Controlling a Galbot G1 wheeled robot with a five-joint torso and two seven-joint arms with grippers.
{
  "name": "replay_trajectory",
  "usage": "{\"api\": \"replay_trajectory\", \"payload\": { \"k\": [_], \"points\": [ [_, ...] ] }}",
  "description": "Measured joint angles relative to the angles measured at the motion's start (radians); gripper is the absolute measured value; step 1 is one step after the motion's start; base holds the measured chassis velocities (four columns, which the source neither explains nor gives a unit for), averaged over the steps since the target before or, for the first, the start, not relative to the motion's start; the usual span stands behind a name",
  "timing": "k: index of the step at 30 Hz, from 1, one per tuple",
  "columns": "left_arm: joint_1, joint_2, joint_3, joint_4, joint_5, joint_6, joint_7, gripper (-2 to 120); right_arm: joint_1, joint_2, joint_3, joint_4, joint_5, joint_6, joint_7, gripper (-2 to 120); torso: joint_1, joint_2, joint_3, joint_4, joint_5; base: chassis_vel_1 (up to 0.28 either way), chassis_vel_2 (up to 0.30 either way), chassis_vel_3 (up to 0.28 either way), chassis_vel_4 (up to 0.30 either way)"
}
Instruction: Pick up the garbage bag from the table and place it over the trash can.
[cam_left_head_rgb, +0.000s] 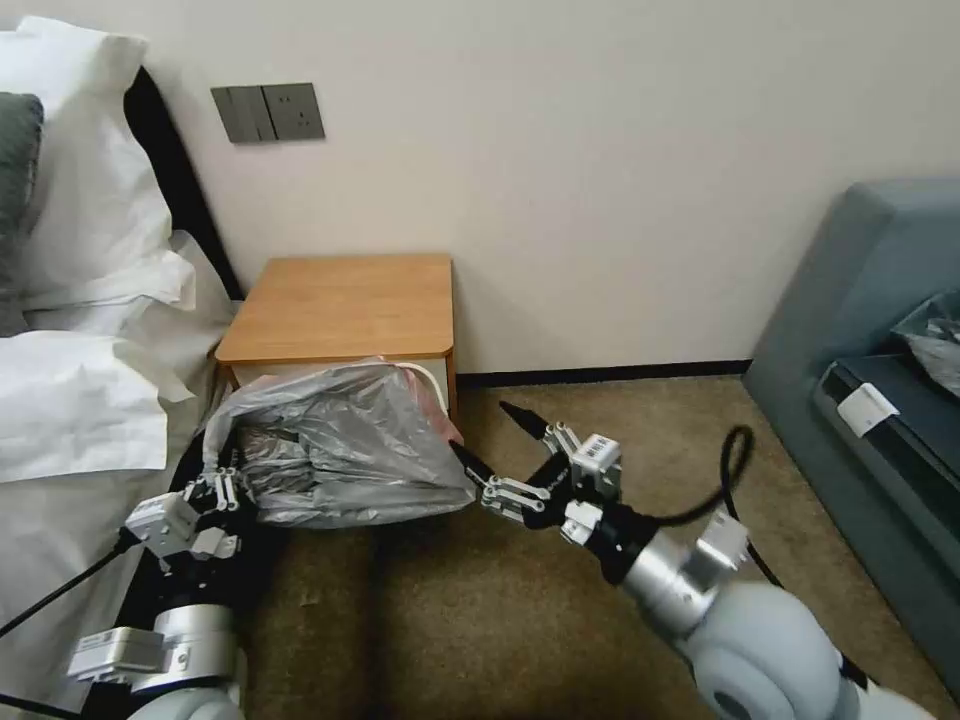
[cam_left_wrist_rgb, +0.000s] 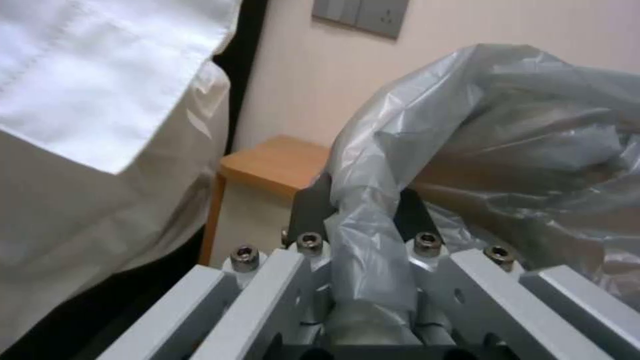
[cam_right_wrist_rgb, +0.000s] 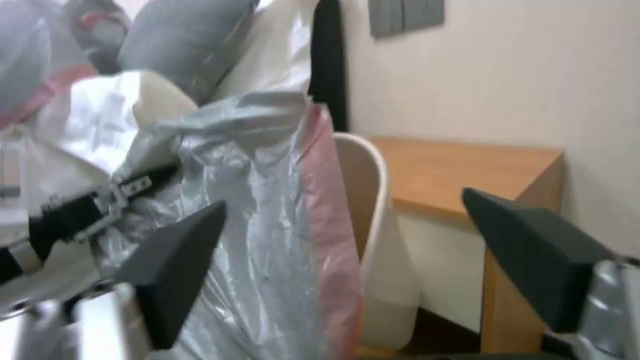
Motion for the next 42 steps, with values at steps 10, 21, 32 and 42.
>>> {"api": "replay_trajectory", "payload": {
  "k": [10, 21, 32, 42],
  "points": [
    [0.010, 0.000, 0.019, 0.006, 0.029, -0.010, 0.013, 8, 0.123, 0.023, -0.107, -0.082, 0.001, -0.022, 0.001, 94, 0.000, 0.000, 0.000, 0.0001, -0.0001, 0.000, 0.000, 0.000, 0.000],
    [0.010, 0.000, 0.027, 0.007, 0.034, -0.014, 0.016, 8, 0.123, 0.033, -0.114, -0.106, -0.004, -0.019, -0.004, 50, 0.000, 0.000, 0.000, 0.0000, 0.0000, 0.000, 0.000, 0.000, 0.000],
    [0.008, 0.000, 0.020, 0.011, 0.037, -0.014, 0.017, 8, 0.119, 0.043, -0.112, -0.107, -0.011, -0.014, -0.004, 14, 0.000, 0.000, 0.000, 0.0000, -0.0001, 0.000, 0.000, 0.000, 0.000],
    [0.009, 0.000, 0.020, 0.015, 0.046, -0.014, 0.024, 8, 0.128, 0.048, -0.106, -0.110, -0.010, -0.010, -0.002, 0, 0.000, 0.000, 0.000, 0.0000, 0.0000, 0.000, 0.000, 0.000, 0.000]
  ]
}}
